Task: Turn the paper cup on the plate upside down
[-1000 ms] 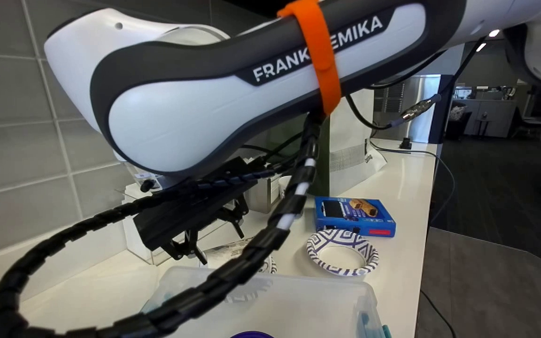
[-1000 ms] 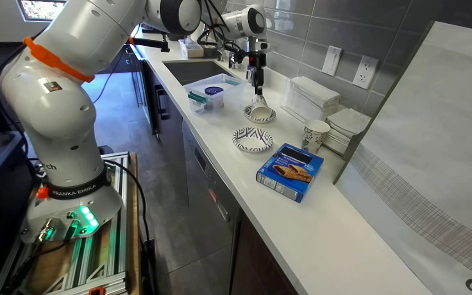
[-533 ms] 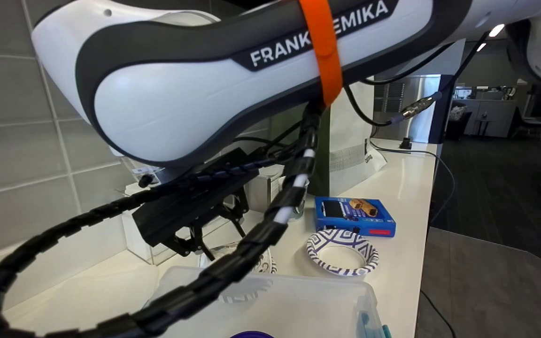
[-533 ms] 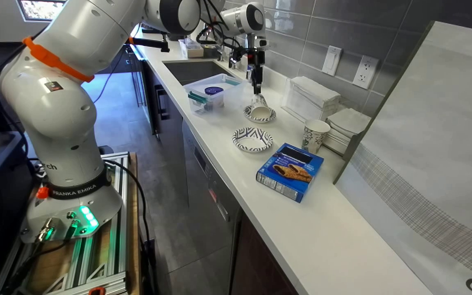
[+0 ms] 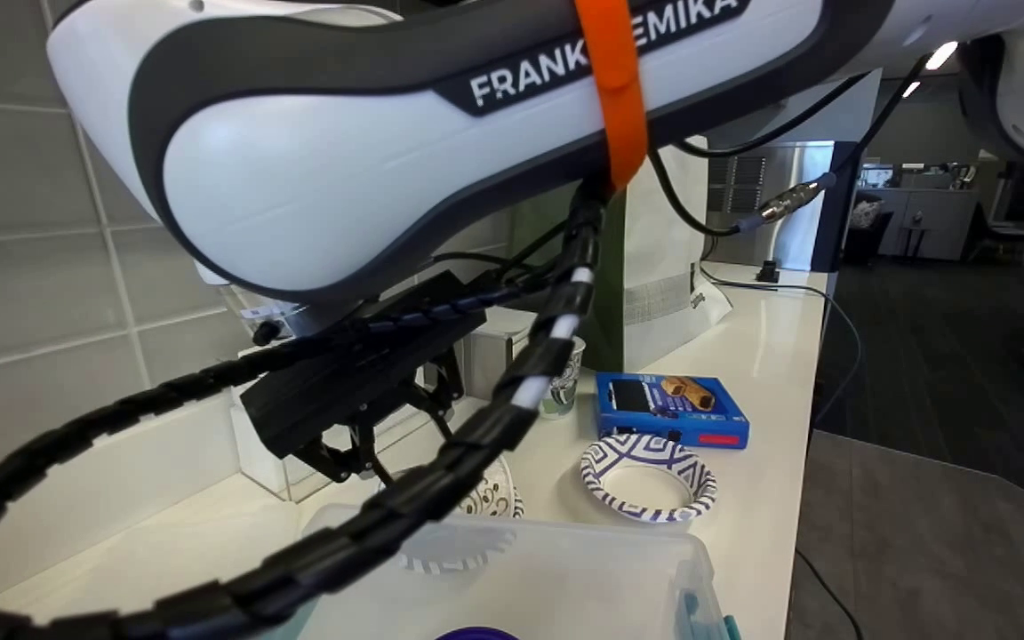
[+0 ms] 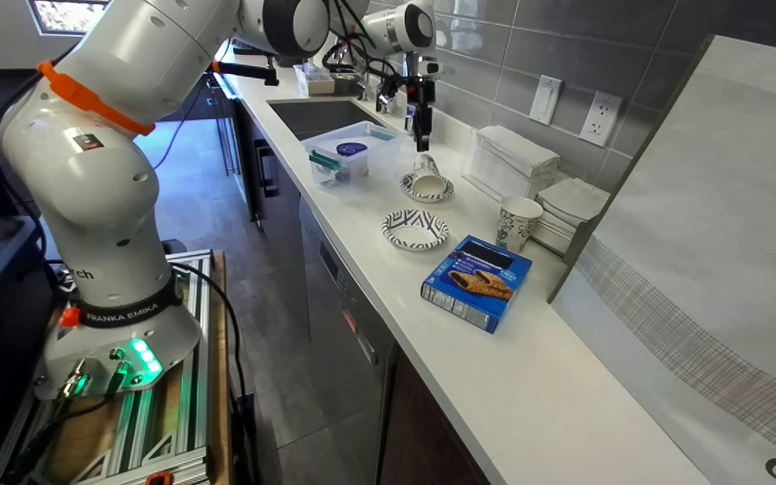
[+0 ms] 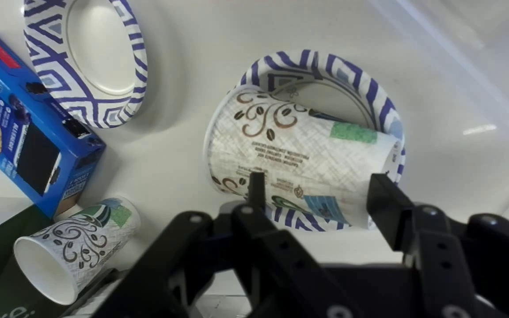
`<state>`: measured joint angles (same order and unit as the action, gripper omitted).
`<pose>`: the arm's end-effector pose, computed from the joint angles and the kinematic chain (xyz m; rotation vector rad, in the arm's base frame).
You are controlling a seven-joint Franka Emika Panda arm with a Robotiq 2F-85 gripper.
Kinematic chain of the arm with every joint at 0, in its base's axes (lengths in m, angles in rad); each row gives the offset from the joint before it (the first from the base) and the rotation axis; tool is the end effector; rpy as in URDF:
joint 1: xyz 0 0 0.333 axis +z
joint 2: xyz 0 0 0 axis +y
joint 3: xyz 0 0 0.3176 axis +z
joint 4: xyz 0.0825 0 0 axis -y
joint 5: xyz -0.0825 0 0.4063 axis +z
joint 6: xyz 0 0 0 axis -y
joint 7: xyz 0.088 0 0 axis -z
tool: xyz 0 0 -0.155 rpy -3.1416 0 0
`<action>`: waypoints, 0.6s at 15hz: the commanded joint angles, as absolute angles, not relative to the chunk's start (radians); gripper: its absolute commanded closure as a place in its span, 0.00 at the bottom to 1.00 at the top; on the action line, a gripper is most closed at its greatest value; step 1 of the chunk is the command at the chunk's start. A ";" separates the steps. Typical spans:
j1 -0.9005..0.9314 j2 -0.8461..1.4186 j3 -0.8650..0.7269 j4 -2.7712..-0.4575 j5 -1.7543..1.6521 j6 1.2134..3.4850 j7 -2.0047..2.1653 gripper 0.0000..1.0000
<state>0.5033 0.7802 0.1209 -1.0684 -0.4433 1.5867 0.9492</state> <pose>0.6543 0.3607 0.3076 2.6835 -0.3834 0.0928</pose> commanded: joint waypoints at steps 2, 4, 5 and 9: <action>0.504 0.811 0.124 -1.029 -0.441 1.596 0.940 0.39; 0.497 0.815 0.125 -1.030 -0.434 1.607 0.946 0.40; 0.490 0.815 0.129 -1.035 -0.425 1.612 0.943 0.39; 0.482 0.821 0.132 -1.045 -0.424 1.673 0.951 0.39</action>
<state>0.4944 0.7999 0.1221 -1.0597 -0.4418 1.6274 0.9493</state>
